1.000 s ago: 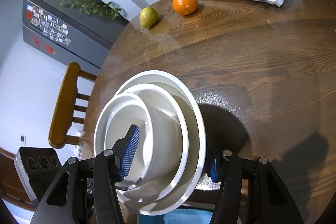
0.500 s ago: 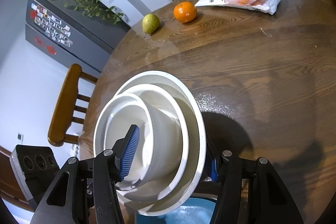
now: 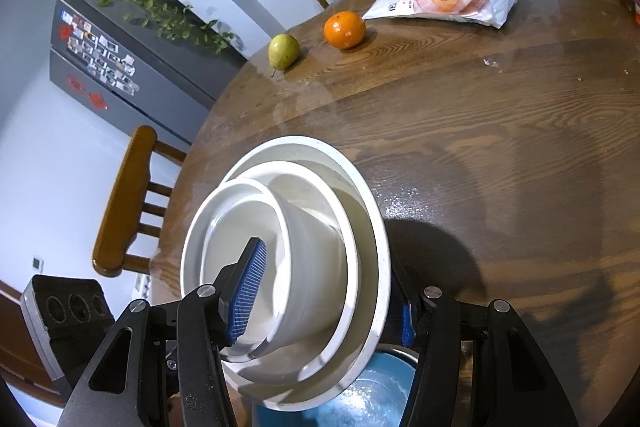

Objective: Organize plates and bowls

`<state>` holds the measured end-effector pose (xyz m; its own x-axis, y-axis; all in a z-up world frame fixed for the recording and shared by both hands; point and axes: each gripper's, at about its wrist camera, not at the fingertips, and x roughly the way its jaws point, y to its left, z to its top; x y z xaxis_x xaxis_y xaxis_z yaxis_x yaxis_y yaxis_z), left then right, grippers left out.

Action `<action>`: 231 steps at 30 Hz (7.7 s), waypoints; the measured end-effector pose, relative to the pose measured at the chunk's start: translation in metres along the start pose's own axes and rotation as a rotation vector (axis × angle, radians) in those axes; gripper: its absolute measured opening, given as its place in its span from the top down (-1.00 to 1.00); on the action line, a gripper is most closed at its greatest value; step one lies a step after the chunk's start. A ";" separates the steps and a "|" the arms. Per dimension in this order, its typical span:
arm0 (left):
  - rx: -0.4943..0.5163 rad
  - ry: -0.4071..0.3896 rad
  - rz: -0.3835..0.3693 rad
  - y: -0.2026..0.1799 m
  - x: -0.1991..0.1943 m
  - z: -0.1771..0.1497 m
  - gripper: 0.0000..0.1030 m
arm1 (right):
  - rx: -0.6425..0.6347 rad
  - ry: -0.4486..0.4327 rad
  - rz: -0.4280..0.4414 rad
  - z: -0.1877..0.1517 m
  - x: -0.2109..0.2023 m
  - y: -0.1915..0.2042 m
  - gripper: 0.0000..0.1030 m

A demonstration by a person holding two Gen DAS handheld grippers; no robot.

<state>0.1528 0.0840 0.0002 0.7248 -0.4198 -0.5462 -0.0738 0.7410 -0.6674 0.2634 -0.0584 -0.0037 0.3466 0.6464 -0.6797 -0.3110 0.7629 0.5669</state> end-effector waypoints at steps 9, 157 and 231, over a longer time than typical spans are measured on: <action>0.011 0.008 -0.017 -0.006 -0.003 -0.004 -0.37 | 0.002 -0.018 -0.006 -0.007 -0.010 0.000 -0.13; 0.063 0.084 -0.054 -0.007 -0.028 -0.078 -0.39 | -0.038 -0.046 -0.086 -0.087 -0.039 0.001 -0.14; 0.390 -0.131 0.361 -0.031 -0.066 -0.116 -0.97 | -0.348 -0.355 -0.177 -0.135 -0.117 0.032 -0.69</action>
<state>0.0277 0.0275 -0.0016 0.7818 -0.0519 -0.6214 -0.0927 0.9758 -0.1981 0.0933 -0.1117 0.0311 0.6801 0.5193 -0.5175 -0.4749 0.8498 0.2287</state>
